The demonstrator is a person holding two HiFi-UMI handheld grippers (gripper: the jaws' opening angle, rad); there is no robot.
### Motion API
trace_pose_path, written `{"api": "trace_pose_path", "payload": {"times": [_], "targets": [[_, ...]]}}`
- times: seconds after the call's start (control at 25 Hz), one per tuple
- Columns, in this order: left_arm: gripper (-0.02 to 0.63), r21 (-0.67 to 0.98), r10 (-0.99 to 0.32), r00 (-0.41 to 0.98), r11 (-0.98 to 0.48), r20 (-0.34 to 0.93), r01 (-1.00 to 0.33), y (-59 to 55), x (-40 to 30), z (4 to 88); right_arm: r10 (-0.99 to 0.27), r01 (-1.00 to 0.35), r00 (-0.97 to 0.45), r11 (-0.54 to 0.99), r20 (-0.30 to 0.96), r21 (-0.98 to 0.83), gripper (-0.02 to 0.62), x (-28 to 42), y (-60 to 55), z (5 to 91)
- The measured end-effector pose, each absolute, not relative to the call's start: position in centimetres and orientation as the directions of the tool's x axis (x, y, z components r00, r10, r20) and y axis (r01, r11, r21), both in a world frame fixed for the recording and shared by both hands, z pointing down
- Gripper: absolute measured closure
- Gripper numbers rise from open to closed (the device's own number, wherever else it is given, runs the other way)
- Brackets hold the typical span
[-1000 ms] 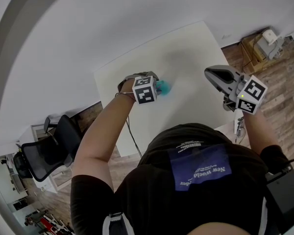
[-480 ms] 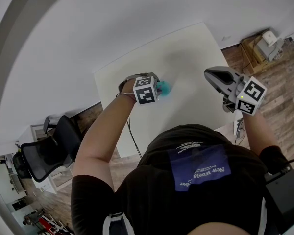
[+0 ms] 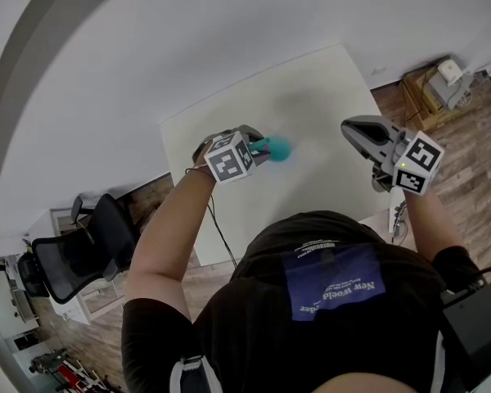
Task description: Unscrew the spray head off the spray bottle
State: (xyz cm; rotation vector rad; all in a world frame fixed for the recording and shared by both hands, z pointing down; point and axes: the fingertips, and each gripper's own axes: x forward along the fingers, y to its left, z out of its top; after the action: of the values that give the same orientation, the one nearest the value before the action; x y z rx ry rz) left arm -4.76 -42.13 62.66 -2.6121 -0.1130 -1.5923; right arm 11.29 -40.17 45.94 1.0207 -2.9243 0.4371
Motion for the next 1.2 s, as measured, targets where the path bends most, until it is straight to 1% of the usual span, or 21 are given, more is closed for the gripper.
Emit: {"api": "trace_pose_path", "payload": {"times": [0.12, 0.24, 0.44, 0.56, 0.6, 0.64, 0.72, 0.76, 0.8, 0.88, 1.04, 1.12, 1.2], "targets": [[0.453, -0.01, 0.009, 0.557, -0.999, 0.83, 0.032, -41.6, -4.8, 60.5, -0.589, -0.592, -0.802, 0.761, 0.102, -0.265, 0.604, 11.0, -40.2, 45.7], [0.453, 0.023, -0.013, 0.676, -0.999, 0.736, -0.044, -40.9, -4.5, 57.3, -0.567, -0.571, -0.817, 0.775, 0.101, -0.271, 0.604, 10.6, -40.2, 45.6], [0.453, 0.127, -0.068, 0.866, -0.981, 0.496, -0.149, -39.7, -4.5, 51.1, -0.519, -0.517, -0.851, 0.807, 0.074, -0.286, 0.603, 9.6, -40.0, 44.4], [0.453, 0.19, -0.1, 0.933, -0.966, 0.345, -0.174, -38.9, -5.6, 47.4, -0.478, -0.472, -0.877, 0.832, 0.053, -0.29, 0.603, 8.5, -39.6, 43.1], [0.453, 0.211, -0.111, 0.95, -0.961, 0.291, -0.177, -38.6, -6.1, 46.3, -0.456, -0.449, -0.889, 0.845, 0.046, -0.292, 0.589, 8.0, -39.5, 42.6], [0.453, 0.232, -0.122, 0.964, -0.956, 0.235, -0.178, -38.4, -6.6, 45.1, -0.428, -0.419, -0.903, 0.859, 0.038, -0.293, 0.542, 7.4, -39.2, 42.1], [0.453, 0.273, -0.146, 0.981, -0.945, 0.131, -0.177, -37.8, -7.7, 43.0, -0.353, -0.344, -0.935, 0.896, 0.017, -0.281, 0.474, 6.2, -38.3, 40.8], [0.453, 0.29, -0.156, 0.984, -0.941, 0.089, -0.175, -37.5, -8.3, 42.1, -0.311, -0.302, -0.95, 0.915, 0.009, -0.267, 0.416, 5.4, -37.5, 40.2], [0.453, 0.303, -0.162, 0.985, -0.938, 0.054, -0.171, -37.0, -8.8, 41.4, -0.27, -0.263, -0.963, 0.932, 0.004, -0.249, 0.367, 4.7, -36.7, 39.6], [0.453, 0.323, -0.164, 0.987, -0.934, -0.001, -0.155, -36.1, -9.8, 40.3, -0.209, -0.207, -0.978, 0.958, 0.008, -0.199, 0.294, 3.4, -35.4, 38.6], [0.453, 0.358, -0.156, 0.983, -0.927, -0.092, -0.114, -34.6, -10.7, 38.9, -0.139, -0.143, -0.989, 0.986, 0.05, -0.09, 0.179, 1.2, -34.1, 37.5], [0.453, 0.378, -0.154, 0.979, -0.921, -0.134, -0.093, -33.8, -10.6, 38.7, -0.104, -0.108, -0.992, 0.993, 0.078, -0.05, 0.145, 0.4, -33.2, 37.5], [0.453, 0.399, -0.151, 0.972, -0.914, -0.178, -0.07, -32.8, -10.3, 38.3, -0.084, -0.086, -0.992, 0.996, 0.096, -0.021, 0.132, -0.2, -32.3, 37.6]]}}
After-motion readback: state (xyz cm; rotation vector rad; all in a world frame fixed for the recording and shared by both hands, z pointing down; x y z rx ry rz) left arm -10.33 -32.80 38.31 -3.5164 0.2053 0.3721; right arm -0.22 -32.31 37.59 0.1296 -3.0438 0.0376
